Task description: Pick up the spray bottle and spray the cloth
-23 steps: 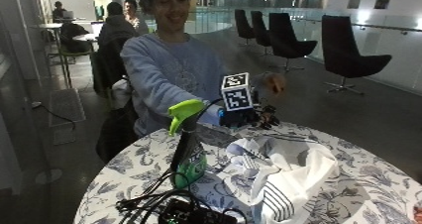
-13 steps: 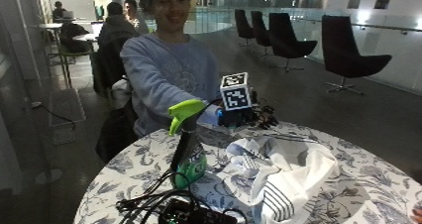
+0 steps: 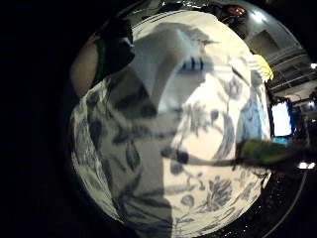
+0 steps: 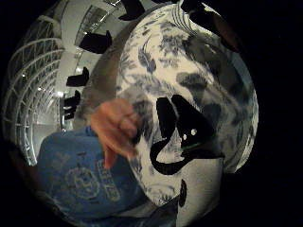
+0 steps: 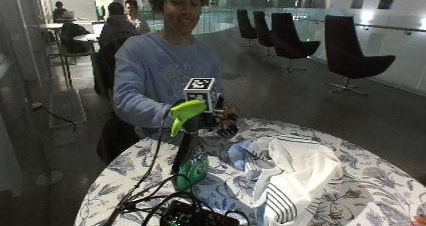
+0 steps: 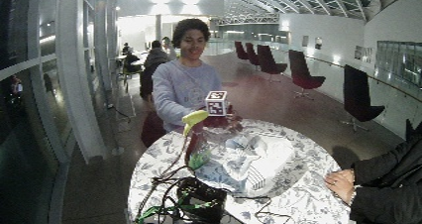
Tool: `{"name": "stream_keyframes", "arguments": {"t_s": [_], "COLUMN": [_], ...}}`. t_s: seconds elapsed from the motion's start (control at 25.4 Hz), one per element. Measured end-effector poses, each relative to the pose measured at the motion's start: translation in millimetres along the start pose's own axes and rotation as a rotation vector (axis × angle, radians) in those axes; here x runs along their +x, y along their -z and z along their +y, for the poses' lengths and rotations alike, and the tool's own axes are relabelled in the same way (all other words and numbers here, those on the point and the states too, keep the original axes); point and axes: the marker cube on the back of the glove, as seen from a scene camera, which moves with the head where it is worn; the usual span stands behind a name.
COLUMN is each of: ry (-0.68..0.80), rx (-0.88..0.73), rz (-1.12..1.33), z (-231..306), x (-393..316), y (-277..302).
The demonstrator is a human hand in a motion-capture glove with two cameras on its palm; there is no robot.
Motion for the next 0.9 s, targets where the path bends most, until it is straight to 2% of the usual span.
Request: {"name": "stream_keyframes", "arguments": {"t_s": [0.2,0.35,0.75,0.9], "ry": [-0.103,-0.203,-0.382,-0.499], "rx": [0.093,0.185,0.474,0.595], "rz": [-0.121,-0.312,-0.855,-0.871], "z": [71,100,118,112], "x": [9,40,110,137], "y": [12,25,48,56]}}
